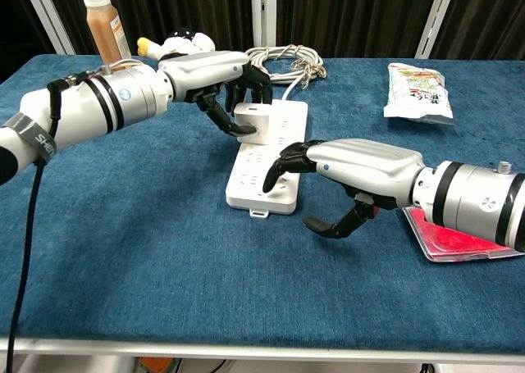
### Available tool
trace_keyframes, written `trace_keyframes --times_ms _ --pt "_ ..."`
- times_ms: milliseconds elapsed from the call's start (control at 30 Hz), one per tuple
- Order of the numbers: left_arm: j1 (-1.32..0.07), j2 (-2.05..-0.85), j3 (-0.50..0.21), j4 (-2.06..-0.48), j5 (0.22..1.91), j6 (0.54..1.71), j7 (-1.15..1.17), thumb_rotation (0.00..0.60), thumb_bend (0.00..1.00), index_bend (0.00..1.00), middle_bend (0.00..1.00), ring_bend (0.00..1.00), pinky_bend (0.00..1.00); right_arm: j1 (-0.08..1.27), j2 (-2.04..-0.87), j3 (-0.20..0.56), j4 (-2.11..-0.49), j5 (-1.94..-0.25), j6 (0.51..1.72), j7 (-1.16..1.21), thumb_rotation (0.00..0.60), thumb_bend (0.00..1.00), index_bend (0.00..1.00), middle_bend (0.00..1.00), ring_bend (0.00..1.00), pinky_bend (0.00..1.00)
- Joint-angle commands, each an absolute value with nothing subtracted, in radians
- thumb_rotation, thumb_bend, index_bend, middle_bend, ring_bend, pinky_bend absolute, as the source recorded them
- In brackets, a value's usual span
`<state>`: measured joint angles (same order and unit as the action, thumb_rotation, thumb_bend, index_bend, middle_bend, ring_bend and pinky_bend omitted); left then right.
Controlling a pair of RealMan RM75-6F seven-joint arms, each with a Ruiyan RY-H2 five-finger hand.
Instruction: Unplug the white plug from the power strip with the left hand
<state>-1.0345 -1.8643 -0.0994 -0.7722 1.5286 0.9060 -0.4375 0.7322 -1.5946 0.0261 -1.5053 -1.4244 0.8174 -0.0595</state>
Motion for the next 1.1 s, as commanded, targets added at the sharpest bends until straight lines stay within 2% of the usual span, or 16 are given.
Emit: trace_keyframes --times_ms 33,900,1100 --pt "-1.033 -1.87 -0.089 -0.763 1.543 0.921 -0.45 0.6 0.51 0.68 0.72 0.55 0.5 0.733 -1.595 0.026 -1.505 -1.424 0.817 -0.059 0.6 0.38 0.25 0.2 0.03 0.05" --pt "-1.027 -1.846 -0.115 -0.787 1.514 0.933 -0.474 0.6 0.52 0.68 0.73 0.55 0.51 0.739 -1.598 0.027 -1.5 -1.396 0.802 -0.079 0.6 0.39 0.25 0.2 0.03 0.05" --pt "-1.016 -1.847 -0.12 -0.788 1.532 1.001 -0.48 0.6 0.52 0.68 0.73 0.55 0.51 0.739 -1.597 0.028 -1.5 -1.392 0.803 -0.077 0.6 0.38 0.25 0.2 0.03 0.05"
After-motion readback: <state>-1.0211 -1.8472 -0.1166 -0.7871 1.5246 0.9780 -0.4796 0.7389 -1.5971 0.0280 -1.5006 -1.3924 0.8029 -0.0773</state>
